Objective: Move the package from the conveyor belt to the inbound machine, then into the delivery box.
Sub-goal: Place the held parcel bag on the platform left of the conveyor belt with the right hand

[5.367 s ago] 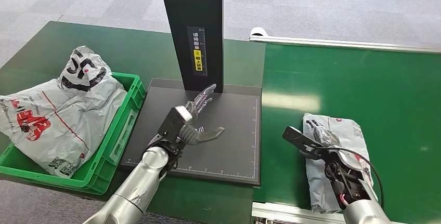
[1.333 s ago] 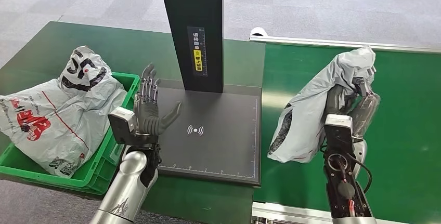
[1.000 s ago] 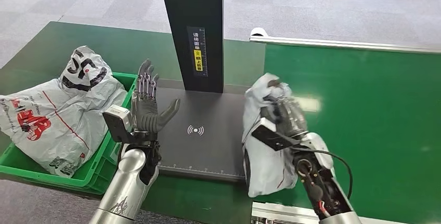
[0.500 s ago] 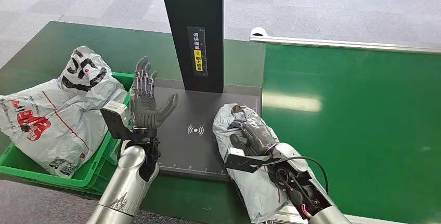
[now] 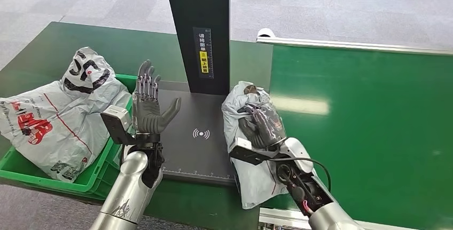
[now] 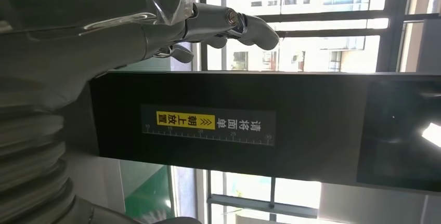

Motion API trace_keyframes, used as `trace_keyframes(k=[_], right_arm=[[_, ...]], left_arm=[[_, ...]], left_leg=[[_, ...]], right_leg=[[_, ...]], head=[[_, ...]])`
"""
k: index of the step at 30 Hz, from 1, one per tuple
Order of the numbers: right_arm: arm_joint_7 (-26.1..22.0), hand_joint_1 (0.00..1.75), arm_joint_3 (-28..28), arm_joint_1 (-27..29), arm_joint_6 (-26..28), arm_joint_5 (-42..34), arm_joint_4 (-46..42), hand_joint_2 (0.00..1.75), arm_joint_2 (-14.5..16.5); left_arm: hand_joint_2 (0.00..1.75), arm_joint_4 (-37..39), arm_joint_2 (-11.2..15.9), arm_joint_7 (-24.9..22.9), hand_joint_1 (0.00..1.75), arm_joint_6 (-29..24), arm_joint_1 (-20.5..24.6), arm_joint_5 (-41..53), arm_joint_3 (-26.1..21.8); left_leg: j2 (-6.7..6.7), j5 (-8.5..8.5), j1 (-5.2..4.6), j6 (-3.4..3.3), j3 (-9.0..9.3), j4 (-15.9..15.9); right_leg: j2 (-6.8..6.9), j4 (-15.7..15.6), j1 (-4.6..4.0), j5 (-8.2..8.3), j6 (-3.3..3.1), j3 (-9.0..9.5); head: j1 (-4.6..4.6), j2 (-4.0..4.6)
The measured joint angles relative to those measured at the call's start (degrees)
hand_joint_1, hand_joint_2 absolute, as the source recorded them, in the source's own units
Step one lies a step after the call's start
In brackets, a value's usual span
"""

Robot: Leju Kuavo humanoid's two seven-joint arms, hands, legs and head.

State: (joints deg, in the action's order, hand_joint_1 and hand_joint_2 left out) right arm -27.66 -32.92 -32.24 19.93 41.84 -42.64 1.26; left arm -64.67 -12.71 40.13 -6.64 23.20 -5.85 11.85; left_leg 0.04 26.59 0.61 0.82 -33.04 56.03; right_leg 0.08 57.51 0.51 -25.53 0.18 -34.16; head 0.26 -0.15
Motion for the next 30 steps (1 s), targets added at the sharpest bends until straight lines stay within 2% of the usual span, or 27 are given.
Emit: trace_keyframes(k=[3,12,25,30], right_arm=[[1.3,1.75,-0.9,-3.5,-5.7,2.0,5.6,1.75,0.8],[2.3,1.75,-3.9,-9.1,-15.1,4.5,14.7,1.75,3.4],[2.4,1.75,-6.3,-11.2,-16.6,5.0,18.3,1.75,5.1],[2.3,1.75,-7.9,-12.1,-18.6,7.0,18.9,1.75,6.4]], left_arm=[[1.75,0.0,-0.4,0.0,0.0,0.8,0.0,0.0,0.0],[1.75,0.5,-0.8,0.0,0.0,1.3,0.1,0.0,0.0],[1.75,0.6,-0.7,0.0,0.0,1.3,0.1,0.1,0.0],[1.75,0.6,-0.7,0.0,0.0,1.2,0.1,0.4,0.0]], left_leg=[[0.0,-0.01,0.0,0.0,0.02,0.0],[0.05,0.0,0.01,0.01,0.01,0.0],[0.04,-0.01,0.01,0.01,0.02,0.0],[0.07,-0.01,0.01,0.01,0.03,0.0]], right_leg=[[-0.01,0.0,0.0,0.01,-0.01,0.0],[-0.07,0.0,-0.01,0.0,-0.01,-0.03],[-0.07,0.0,-0.01,0.0,-0.01,-0.01],[-0.08,0.0,-0.01,0.0,-0.01,-0.02]], head=[[0.01,0.0],[0.0,0.0],[0.0,0.0],[0.0,0.0]])
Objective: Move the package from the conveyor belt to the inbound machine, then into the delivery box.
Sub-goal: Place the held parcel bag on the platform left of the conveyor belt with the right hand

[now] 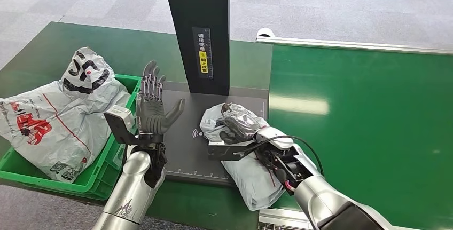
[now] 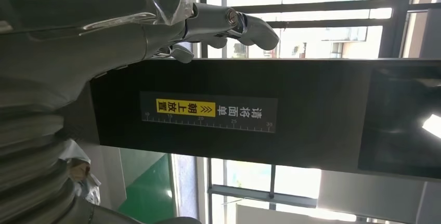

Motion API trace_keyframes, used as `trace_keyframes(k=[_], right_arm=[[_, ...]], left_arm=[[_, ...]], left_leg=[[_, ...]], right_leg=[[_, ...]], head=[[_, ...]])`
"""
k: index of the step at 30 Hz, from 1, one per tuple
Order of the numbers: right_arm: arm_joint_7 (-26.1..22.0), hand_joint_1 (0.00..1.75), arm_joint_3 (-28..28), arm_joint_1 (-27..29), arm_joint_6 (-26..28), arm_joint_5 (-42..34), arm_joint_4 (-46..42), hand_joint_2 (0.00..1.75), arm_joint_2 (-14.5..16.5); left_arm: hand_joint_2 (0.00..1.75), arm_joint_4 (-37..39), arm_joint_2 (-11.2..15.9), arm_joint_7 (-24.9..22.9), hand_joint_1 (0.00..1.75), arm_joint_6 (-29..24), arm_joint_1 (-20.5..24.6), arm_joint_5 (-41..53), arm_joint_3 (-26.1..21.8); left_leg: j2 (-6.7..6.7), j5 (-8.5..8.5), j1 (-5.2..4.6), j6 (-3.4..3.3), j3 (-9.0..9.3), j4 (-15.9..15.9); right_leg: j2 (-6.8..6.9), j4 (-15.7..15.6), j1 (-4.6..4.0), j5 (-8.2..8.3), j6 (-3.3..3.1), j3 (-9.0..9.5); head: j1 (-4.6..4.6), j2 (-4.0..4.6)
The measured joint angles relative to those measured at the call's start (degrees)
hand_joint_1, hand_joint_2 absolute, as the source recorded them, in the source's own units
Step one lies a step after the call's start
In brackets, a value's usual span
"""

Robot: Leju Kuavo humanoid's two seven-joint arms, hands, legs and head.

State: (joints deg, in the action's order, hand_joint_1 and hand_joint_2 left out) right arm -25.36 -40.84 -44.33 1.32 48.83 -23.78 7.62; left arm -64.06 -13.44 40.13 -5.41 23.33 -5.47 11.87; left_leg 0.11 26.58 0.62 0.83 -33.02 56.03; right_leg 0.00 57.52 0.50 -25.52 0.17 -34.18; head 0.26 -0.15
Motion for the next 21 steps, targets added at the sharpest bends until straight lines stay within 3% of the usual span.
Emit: trace_keyframes(k=[3,7,8,13,17,21], right_arm=[[0.1,1.68,-1.3,-0.7,-1.0,0.4,0.4,1.75,1.5],[1.7,0.07,-2.3,-1.9,-0.7,0.1,1.1,1.75,3.1],[2.5,0.0,-2.4,-2.2,-0.1,-0.1,1.4,1.75,3.3],[5.3,0.0,-2.0,-3.0,4.9,-2.8,2.3,1.75,3.8],[2.5,0.0,0.5,-3.0,7.3,-8.3,2.6,1.75,4.0],[-1.7,0.0,4.3,-2.6,6.0,-14.0,2.6,1.75,4.4]], left_arm=[[1.75,0.1,0.0,0.0,0.0,-0.2,0.2,0.0,0.0],[1.75,0.4,0.0,0.0,0.0,-0.2,0.8,-0.1,0.0],[1.75,0.5,0.0,0.0,0.0,-0.3,0.8,-0.1,0.0],[1.75,0.5,0.0,0.0,0.0,-0.7,0.8,0.1,-0.1],[1.75,0.5,0.0,0.0,0.0,-0.5,0.9,0.3,-0.2],[1.75,0.8,0.0,0.0,0.0,-0.3,1.5,0.7,-0.3]], left_leg=[[-0.01,0.0,0.0,0.0,0.0,0.0],[-0.02,-0.01,0.0,0.0,0.0,0.0],[-0.01,-0.01,0.0,0.0,0.0,0.0],[-0.03,-0.01,-0.01,0.0,0.0,0.0],[-0.03,0.0,-0.01,0.0,-0.01,0.0],[-0.02,-0.01,0.0,0.0,0.0,0.0]], right_leg=[[0.0,0.0,0.0,0.0,0.0,-0.01],[0.0,0.0,-0.01,0.0,0.0,0.0],[0.0,0.0,0.0,0.0,0.0,0.0],[0.01,0.0,0.01,0.0,0.0,0.01],[0.01,0.0,0.01,0.0,0.0,-0.01],[0.01,0.0,0.0,0.0,0.0,-0.01]], head=[[0.0,0.01],[-0.01,0.01],[-0.01,0.01],[-0.01,0.01],[0.0,0.02],[0.0,0.01]])
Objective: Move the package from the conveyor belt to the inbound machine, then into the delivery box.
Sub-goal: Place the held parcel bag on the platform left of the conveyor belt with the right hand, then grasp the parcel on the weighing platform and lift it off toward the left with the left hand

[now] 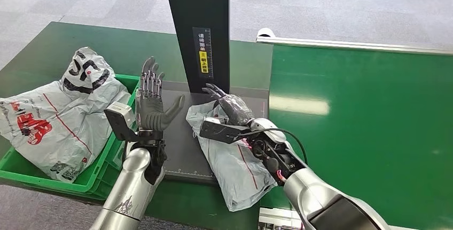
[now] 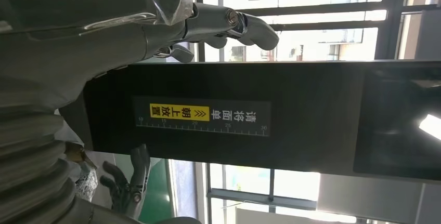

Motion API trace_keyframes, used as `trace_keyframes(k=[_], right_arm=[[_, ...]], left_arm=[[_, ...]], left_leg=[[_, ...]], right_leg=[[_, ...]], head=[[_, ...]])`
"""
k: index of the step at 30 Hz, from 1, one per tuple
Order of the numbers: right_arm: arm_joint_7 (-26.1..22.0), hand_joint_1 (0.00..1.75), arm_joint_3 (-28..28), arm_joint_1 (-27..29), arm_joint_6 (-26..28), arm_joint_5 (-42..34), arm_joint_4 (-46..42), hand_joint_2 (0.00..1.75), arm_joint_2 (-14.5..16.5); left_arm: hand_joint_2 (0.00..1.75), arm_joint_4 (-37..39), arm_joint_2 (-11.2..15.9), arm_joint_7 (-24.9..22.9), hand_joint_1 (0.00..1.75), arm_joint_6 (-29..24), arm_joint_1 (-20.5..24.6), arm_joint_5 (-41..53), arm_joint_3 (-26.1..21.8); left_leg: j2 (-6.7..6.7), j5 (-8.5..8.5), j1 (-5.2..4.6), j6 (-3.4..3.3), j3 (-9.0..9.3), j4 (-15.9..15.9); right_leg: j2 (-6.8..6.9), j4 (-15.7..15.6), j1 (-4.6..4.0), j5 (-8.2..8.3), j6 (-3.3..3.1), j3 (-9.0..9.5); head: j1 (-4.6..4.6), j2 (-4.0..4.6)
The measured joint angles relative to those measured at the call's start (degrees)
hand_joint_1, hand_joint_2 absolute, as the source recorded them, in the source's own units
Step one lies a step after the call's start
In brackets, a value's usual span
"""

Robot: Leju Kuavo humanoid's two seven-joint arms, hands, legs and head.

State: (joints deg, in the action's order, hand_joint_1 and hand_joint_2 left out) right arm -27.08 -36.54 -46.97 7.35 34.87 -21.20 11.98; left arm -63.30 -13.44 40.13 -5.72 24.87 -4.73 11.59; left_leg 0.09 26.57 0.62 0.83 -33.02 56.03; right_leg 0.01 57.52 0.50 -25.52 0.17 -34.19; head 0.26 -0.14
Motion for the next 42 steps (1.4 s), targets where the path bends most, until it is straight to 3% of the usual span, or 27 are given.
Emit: trace_keyframes(k=[17,24,32,36,39,42], right_arm=[[-6.9,0.0,10.2,4.6,-5.2,-13.2,-3.3,1.75,-1.9],[-5.7,0.0,18.1,6.3,-0.3,-23.3,-12.8,1.75,-6.5],[-5.3,0.0,25.2,11.2,6.8,-26.8,-20.4,1.75,-10.8],[-5.1,0.0,26.9,13.8,8.4,-27.4,-24.2,1.75,-11.8],[-3.8,0.0,27.5,15.2,8.6,-27.0,-26.4,1.75,-12.3],[-2.3,0.0,27.6,16.3,8.2,-26.0,-28.1,1.75,-12.6]], left_arm=[[1.75,2.1,0.1,0.0,0.0,0.9,1.2,0.5,-0.3],[1.75,1.3,0.9,0.0,0.0,1.6,-0.1,1.2,-0.2],[1.75,1.6,1.9,0.0,0.0,11.6,-0.8,0.6,1.3],[1.75,2.5,2.1,0.0,0.0,12.7,-0.7,1.9,2.6],[1.75,3.3,2.3,0.0,0.0,10.8,0.0,8.0,4.4],[1.75,5.5,2.5,0.0,0.0,9.1,1.5,20.1,9.1]], left_leg=[[0.01,0.0,-0.01,0.0,0.0,0.0],[-0.05,0.0,-0.02,-0.01,0.0,0.0],[-0.07,0.02,-0.03,-0.02,-0.02,0.0],[0.13,0.03,-0.02,-0.01,0.0,0.0],[0.04,0.03,-0.02,-0.01,0.01,0.0],[0.0,0.02,-0.03,-0.02,0.01,0.0]], right_leg=[[0.0,0.0,0.01,0.0,0.0,0.0],[0.03,0.0,0.02,0.0,0.0,0.03],[0.04,0.0,0.03,0.0,0.01,-0.01],[-0.08,0.0,0.02,0.0,0.0,-0.02],[-0.05,0.0,0.02,0.0,0.0,-0.02],[-0.01,0.0,0.03,0.0,0.01,0.01]], head=[[0.0,0.01],[-0.01,0.01],[0.01,0.0],[0.01,-0.01],[0.01,0.0],[0.0,-0.01]])
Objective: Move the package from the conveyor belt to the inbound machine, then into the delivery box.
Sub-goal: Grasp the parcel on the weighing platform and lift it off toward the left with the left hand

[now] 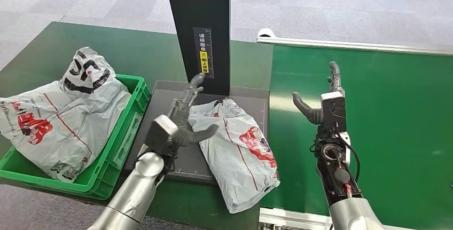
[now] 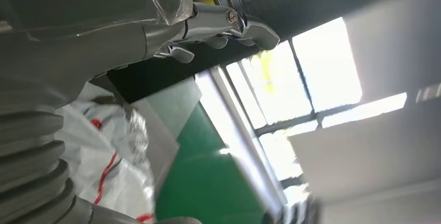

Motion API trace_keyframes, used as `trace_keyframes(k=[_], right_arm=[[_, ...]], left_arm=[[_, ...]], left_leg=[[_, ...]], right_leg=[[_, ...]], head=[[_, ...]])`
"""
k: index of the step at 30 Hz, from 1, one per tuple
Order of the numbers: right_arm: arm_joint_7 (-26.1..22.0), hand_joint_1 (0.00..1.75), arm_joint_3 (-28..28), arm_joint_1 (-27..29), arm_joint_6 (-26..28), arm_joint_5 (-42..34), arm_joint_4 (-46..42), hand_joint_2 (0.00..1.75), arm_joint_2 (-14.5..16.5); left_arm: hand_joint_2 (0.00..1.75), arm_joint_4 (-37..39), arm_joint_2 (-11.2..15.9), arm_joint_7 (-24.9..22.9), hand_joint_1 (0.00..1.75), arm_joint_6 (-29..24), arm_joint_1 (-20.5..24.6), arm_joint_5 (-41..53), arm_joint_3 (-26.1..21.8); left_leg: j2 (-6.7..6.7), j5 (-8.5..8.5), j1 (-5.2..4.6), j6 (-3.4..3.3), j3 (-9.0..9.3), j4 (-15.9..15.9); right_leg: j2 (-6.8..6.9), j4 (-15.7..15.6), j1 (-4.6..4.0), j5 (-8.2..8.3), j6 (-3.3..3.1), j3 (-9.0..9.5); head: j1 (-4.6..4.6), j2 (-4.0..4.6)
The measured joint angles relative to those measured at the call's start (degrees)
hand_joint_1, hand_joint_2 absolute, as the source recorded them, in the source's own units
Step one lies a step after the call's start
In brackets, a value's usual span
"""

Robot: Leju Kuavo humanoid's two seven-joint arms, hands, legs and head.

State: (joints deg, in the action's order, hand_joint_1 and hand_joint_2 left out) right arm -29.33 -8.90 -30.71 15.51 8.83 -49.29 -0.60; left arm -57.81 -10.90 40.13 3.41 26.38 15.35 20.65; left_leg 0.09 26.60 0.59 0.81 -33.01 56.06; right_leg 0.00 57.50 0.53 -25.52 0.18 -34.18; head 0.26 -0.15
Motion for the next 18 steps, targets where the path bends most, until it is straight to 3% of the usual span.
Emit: trace_keyframes(k=[3,7,14,18], right_arm=[[0.8,0.0,0.0,0.7,-0.9,1.0,-1.1,1.75,-0.1],[1.3,0.0,0.1,1.2,-1.5,1.9,-1.6,1.75,-0.4],[1.4,0.0,0.5,1.4,-1.7,2.1,-1.8,1.75,-0.8],[1.8,0.0,0.8,1.4,-1.8,2.9,-1.8,1.75,-1.1]], left_arm=[[1.75,3.3,-0.1,-0.1,0.0,-0.1,1.4,8.4,5.9],[1.75,7.2,-0.6,-0.5,0.0,1.5,2.7,10.9,11.0],[1.75,10.2,-0.7,-0.6,0.0,2.1,3.9,11.2,13.9],[1.75,12.6,-0.9,-3.5,0.0,5.0,5.1,13.9,15.2]], left_leg=[[0.04,0.01,-0.02,0.0,0.0,0.0],[0.02,0.01,-0.02,-0.01,0.0,0.0],[0.03,0.01,0.0,0.0,0.01,0.0],[0.0,0.0,0.0,0.0,0.01,0.0]], right_leg=[[-0.02,0.0,0.02,0.0,0.0,0.0],[-0.02,0.0,0.03,0.0,0.01,-0.01],[-0.02,0.0,0.0,0.0,0.0,-0.02],[-0.01,0.0,0.0,0.0,0.0,0.0]], head=[[0.01,0.01],[0.01,0.0],[0.01,0.02],[0.0,0.01]])
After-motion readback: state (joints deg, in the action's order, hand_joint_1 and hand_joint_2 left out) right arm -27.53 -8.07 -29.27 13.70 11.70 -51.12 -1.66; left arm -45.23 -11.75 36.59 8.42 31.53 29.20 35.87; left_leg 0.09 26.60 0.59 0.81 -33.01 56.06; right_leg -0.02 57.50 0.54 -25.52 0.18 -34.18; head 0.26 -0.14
